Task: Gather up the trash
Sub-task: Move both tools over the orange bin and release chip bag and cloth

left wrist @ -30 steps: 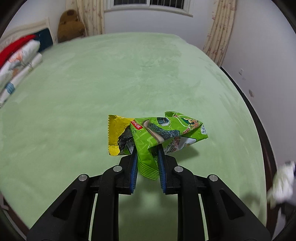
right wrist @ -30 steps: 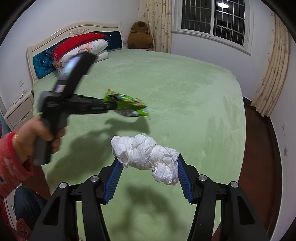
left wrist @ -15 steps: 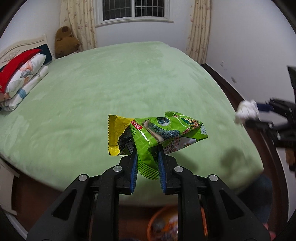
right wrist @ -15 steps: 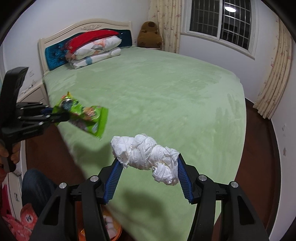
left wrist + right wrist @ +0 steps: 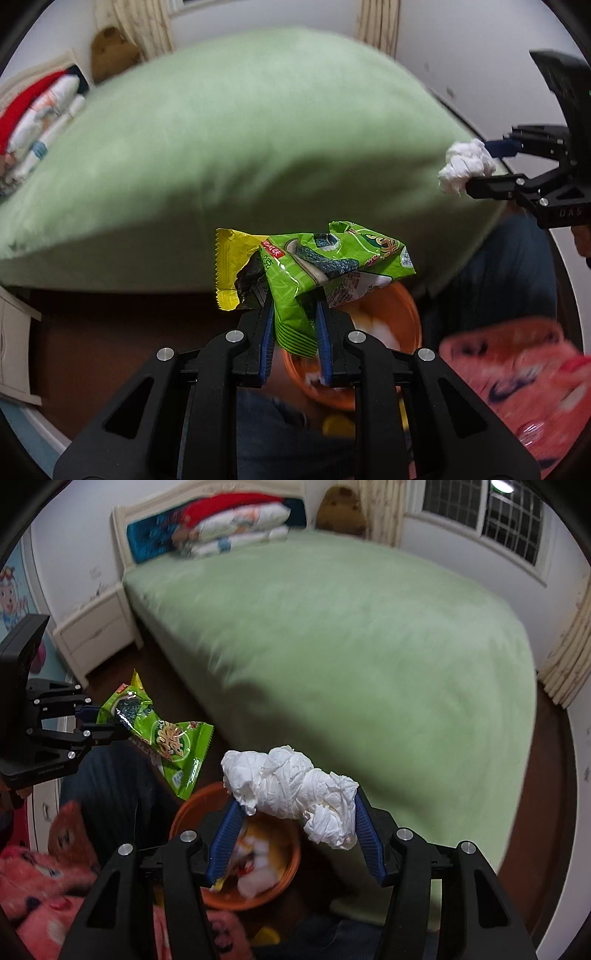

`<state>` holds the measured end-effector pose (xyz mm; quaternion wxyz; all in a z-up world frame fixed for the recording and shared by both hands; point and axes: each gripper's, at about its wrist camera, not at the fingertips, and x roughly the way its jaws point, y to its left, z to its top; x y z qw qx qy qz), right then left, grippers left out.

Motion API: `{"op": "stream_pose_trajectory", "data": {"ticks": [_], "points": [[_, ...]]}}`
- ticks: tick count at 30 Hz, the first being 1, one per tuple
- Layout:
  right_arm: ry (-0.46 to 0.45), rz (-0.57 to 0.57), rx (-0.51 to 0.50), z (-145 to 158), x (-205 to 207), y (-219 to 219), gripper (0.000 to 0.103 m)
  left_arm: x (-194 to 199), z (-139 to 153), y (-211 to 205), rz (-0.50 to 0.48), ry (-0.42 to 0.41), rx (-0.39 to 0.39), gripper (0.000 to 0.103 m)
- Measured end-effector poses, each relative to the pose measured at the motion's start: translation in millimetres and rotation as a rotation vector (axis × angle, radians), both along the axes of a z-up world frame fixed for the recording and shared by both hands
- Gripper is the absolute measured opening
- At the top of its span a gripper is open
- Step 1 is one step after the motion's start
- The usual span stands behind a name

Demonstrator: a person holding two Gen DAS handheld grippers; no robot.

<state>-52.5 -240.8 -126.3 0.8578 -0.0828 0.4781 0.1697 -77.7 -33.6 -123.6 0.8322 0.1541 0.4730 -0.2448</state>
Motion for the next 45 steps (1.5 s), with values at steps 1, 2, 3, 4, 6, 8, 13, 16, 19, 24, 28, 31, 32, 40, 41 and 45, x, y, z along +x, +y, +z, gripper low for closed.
{"op": "stream_pose_trajectory", "data": {"ticks": [1,2,3,4,6,8,13,16,19,24,28,31,32,40,41,45], "points": [[0.03,0.003,-0.006,-12,-2,4,0.057,-2,-15,-2,-0.002,0.041,0.01,0.019],[0.061,0.007,-0.015,-25,-4,9,0.057,-3,-28,-4,-0.007,0.073,0.018,0.019],[0.094,0.008,-0.022,-38,-6,13,0.057,-5,-37,-5,-0.008,0.089,0.027,0.019],[0.122,0.006,-0.022,-49,-7,17,0.057,-6,-50,-8,-0.004,0.113,0.041,0.019],[0.165,-0.007,-0.025,-66,-9,24,0.057,-5,-72,-12,0.005,0.162,0.049,0.019],[0.189,-0.023,-0.036,-79,-7,29,0.057,0,-92,-16,0.025,0.197,0.06,0.019],[0.24,-0.052,-0.044,-104,0,39,0.057,10,-123,-28,0.067,0.259,0.08,0.019],[0.27,-0.058,-0.053,-118,5,43,0.057,17,-134,-32,0.075,0.295,0.086,0.02],[0.29,-0.062,-0.061,-128,7,38,0.057,22,-143,-36,0.079,0.314,0.104,0.02],[0.306,-0.064,-0.069,-139,9,41,0.058,25,-155,-28,0.097,0.342,0.106,0.022],[0.283,-0.06,-0.089,-138,12,45,0.083,30,-158,-27,0.121,0.344,0.142,0.05],[0.275,-0.05,-0.094,-137,12,47,0.09,34,-156,-25,0.14,0.326,0.156,0.072],[0.279,-0.051,-0.091,-137,13,46,0.093,35,-156,-25,0.143,0.33,0.154,0.072],[0.295,-0.053,-0.092,-143,14,47,0.094,42,-161,-22,0.166,0.344,0.16,0.075],[0.296,-0.054,-0.091,-143,14,47,0.094,41,-160,-23,0.166,0.345,0.16,0.075],[0.302,-0.054,-0.088,-144,15,48,0.094,41,-161,-23,0.165,0.345,0.16,0.075]]}}
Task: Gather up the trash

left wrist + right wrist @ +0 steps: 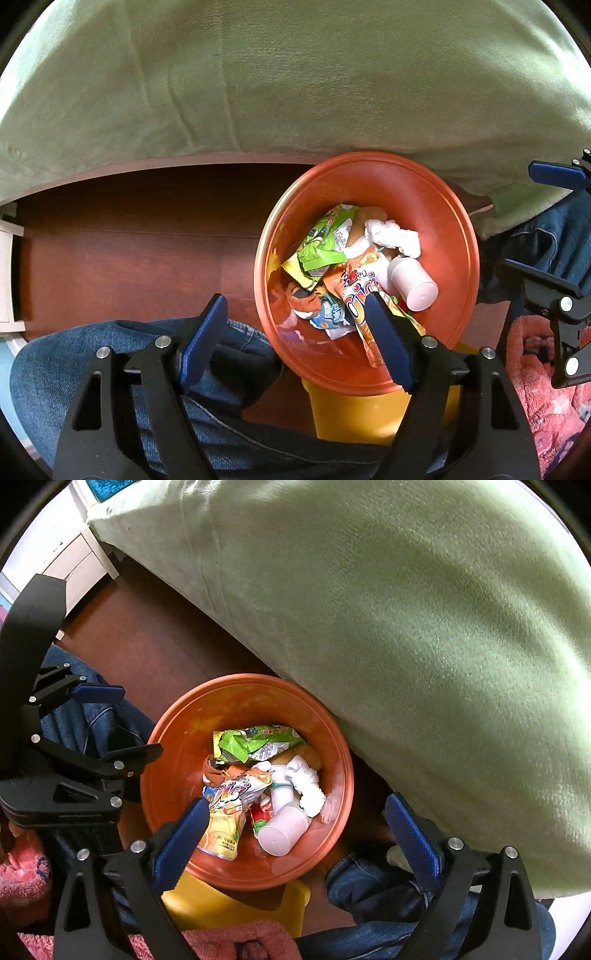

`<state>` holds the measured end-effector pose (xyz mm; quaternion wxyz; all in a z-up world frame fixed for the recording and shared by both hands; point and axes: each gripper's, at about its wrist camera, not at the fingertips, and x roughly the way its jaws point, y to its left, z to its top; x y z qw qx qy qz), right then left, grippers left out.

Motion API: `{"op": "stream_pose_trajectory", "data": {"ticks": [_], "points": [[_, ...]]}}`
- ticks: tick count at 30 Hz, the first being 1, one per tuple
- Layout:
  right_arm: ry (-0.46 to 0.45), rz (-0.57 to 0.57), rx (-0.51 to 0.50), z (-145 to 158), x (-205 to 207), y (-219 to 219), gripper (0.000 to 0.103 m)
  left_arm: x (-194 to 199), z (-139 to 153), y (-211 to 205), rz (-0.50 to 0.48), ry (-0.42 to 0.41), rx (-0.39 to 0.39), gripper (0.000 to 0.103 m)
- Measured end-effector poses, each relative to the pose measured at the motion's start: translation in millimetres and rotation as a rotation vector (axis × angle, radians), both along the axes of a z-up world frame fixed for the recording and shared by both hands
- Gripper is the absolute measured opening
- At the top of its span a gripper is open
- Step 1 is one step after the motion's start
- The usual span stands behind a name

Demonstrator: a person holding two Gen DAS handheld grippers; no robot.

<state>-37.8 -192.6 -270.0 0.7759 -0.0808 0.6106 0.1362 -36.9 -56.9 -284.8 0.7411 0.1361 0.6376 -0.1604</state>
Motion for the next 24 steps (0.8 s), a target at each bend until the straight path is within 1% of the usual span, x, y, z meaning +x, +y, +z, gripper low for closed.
{"op": "stream_pose_trajectory", "data": {"ticks": [11,15,17,19,21,24], "points": [[-0.012,-0.005,0.001,4,-1,1,0.095,0,5,2,0.011,-0.004,-0.012,0.075],[-0.027,-0.018,0.006,12,-2,0,0.095,-1,13,4,0.022,-0.012,-0.02,0.075],[-0.051,-0.03,0.015,22,-3,-2,0.095,-1,23,7,0.034,-0.038,-0.031,0.075],[-0.087,-0.041,0.021,35,-3,-4,0.095,0,38,10,0.046,-0.082,-0.043,0.075],[-0.141,-0.06,0.029,55,-4,-7,0.095,3,54,12,0.062,-0.128,-0.052,0.075],[-0.245,-0.088,0.042,90,-3,-11,0.096,9,91,19,0.102,-0.232,-0.077,0.075]]}}
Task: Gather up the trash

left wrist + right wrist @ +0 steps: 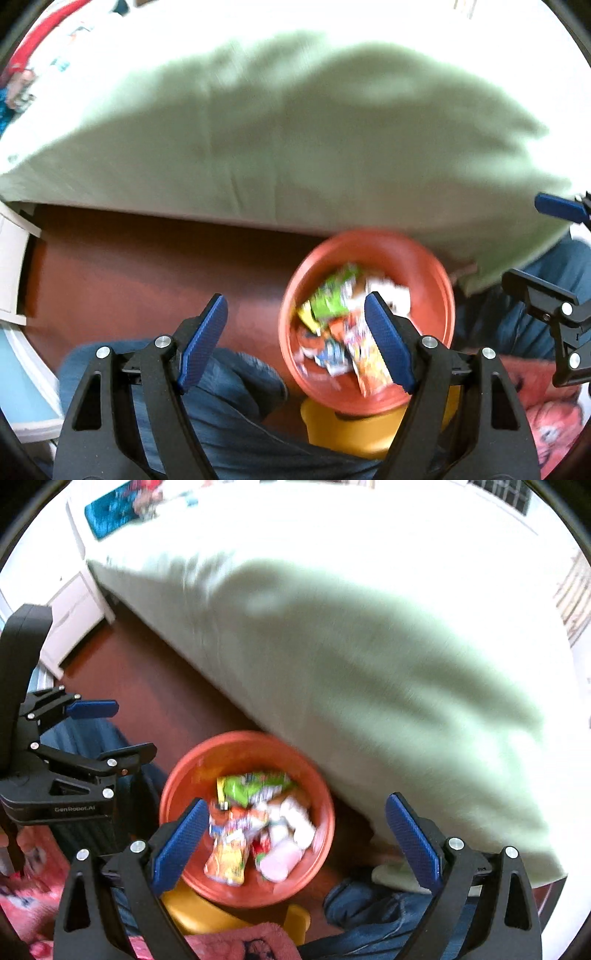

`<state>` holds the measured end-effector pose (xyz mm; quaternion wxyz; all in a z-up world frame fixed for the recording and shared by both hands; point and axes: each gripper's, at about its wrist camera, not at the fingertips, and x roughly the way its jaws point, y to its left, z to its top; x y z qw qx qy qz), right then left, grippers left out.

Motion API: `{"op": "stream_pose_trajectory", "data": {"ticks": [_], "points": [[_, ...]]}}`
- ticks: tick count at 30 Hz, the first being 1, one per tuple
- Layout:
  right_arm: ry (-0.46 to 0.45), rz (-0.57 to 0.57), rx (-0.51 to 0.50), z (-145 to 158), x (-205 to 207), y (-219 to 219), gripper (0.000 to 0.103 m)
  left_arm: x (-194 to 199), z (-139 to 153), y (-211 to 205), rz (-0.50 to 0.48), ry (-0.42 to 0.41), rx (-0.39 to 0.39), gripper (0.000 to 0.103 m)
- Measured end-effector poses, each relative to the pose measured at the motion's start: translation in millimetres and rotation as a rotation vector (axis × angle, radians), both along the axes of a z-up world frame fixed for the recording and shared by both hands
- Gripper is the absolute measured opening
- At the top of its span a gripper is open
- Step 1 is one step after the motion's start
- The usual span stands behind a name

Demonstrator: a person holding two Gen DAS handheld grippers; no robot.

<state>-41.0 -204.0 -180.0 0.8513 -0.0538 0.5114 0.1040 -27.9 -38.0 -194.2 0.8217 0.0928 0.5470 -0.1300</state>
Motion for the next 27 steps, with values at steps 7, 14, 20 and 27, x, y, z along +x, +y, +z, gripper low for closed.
{"op": "stream_pose_trajectory", "data": {"ticks": [7,14,20,27], "points": [[-0.278,-0.076,-0.006,85,10,-8,0.097,14,80,4,0.065,-0.245,-0.038,0.075],[-0.468,-0.189,0.036,142,20,-23,0.097,21,145,2,0.133,-0.444,-0.098,0.092],[-0.553,-0.227,0.041,164,25,-25,0.098,26,168,-1,0.161,-0.505,-0.158,0.092],[-0.611,-0.249,0.044,179,27,-20,0.098,30,179,-3,0.18,-0.537,-0.172,0.092]]}}
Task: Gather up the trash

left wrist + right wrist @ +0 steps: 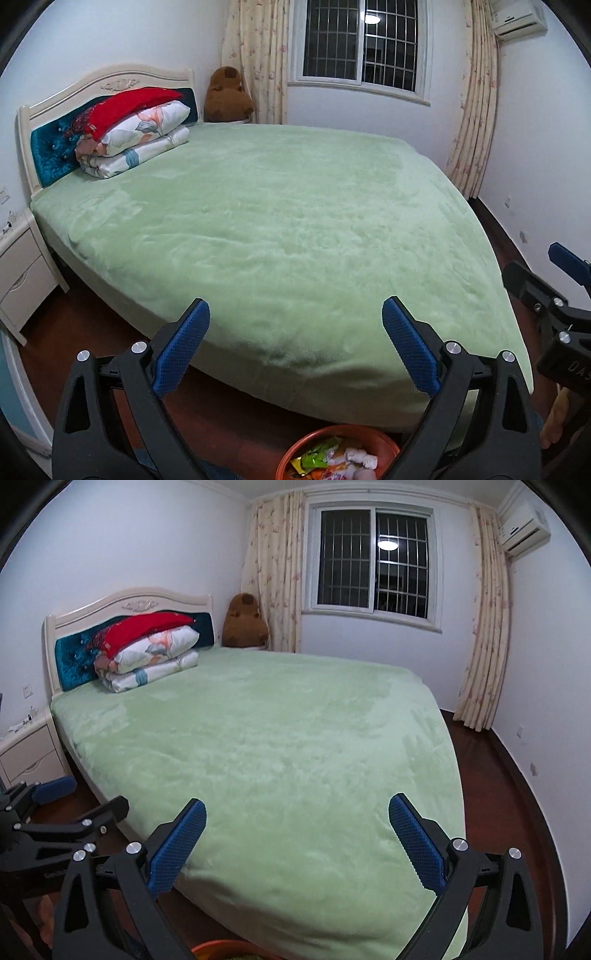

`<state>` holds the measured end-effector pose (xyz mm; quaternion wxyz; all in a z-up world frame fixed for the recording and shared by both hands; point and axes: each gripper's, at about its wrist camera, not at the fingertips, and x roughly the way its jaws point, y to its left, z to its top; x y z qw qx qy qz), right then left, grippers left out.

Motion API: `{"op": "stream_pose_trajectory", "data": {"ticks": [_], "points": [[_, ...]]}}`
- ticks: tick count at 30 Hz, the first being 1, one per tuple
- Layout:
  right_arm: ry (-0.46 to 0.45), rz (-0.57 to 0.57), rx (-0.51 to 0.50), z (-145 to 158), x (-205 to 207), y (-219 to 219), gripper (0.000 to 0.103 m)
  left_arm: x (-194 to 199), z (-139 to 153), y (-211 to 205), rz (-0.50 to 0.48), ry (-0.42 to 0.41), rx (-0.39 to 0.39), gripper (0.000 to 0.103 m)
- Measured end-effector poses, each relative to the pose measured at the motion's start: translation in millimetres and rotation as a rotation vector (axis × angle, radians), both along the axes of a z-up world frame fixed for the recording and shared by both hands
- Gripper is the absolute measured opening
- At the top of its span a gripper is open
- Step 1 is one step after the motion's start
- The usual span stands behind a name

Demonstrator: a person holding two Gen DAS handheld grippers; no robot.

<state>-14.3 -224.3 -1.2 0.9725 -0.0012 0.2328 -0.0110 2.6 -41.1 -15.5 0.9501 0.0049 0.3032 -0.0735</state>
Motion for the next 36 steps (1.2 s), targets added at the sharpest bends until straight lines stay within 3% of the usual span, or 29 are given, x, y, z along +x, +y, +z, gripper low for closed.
{"op": "stream_pose_trajectory", "data": {"ticks": [13,36], "points": [[-0.013,-0.005,-0.016,8,-2,3,0.098,2,15,10,0.047,-0.041,-0.002,0.092],[-0.01,-0.019,-0.014,11,-6,-2,0.098,2,18,5,0.035,-0.041,0.017,0.092]]}}
